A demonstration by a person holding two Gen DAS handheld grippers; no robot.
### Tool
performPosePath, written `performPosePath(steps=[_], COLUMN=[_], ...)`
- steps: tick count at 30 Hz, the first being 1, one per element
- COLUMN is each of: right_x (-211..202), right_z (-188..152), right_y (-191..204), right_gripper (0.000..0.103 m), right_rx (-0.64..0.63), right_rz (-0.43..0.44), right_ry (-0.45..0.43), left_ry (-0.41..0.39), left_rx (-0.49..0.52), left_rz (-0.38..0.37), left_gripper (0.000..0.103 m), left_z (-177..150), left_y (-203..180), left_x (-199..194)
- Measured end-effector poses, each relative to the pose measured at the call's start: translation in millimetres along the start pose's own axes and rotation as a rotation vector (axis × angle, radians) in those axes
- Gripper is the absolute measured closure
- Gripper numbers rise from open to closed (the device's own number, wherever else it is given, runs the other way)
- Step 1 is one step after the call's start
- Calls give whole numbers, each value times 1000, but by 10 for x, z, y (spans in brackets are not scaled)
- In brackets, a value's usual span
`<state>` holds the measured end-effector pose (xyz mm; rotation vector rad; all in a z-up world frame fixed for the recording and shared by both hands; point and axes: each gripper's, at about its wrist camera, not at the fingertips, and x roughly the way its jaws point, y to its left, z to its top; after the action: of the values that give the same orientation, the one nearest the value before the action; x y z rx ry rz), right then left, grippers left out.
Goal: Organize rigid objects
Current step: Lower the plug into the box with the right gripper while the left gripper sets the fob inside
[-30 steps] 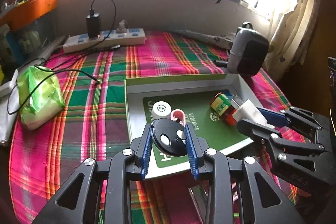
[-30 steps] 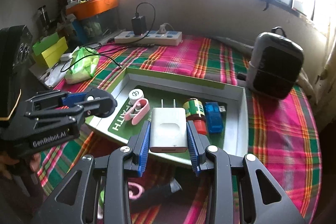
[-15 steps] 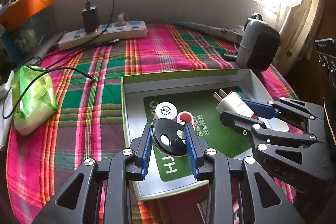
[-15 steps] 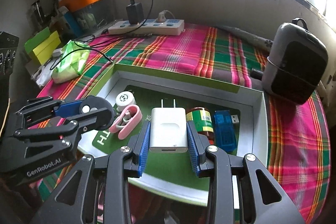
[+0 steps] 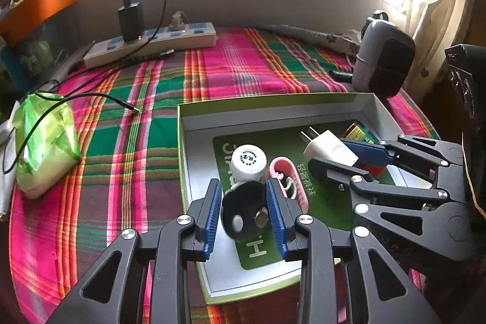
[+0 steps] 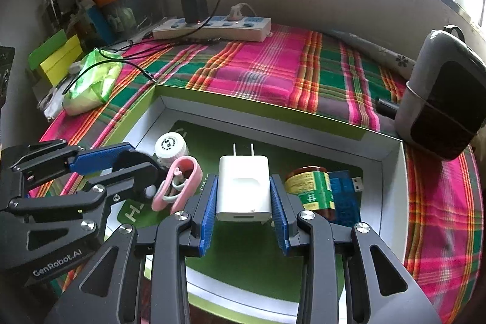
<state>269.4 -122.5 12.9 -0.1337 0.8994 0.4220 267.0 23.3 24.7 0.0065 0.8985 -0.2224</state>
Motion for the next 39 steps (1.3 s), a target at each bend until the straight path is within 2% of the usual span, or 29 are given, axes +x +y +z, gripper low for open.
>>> performPosePath(steps=[39], right_x=[15], right_z=[-54], right_y=[-19], right_gripper=[67], right_rx=[31], right_rz=[2], right_ry=[7], left_ry=[-7], left_rx=[12], left_rz=[12], left_gripper=[70], left_z=[-42], left_y=[-29], left_x=[-61])
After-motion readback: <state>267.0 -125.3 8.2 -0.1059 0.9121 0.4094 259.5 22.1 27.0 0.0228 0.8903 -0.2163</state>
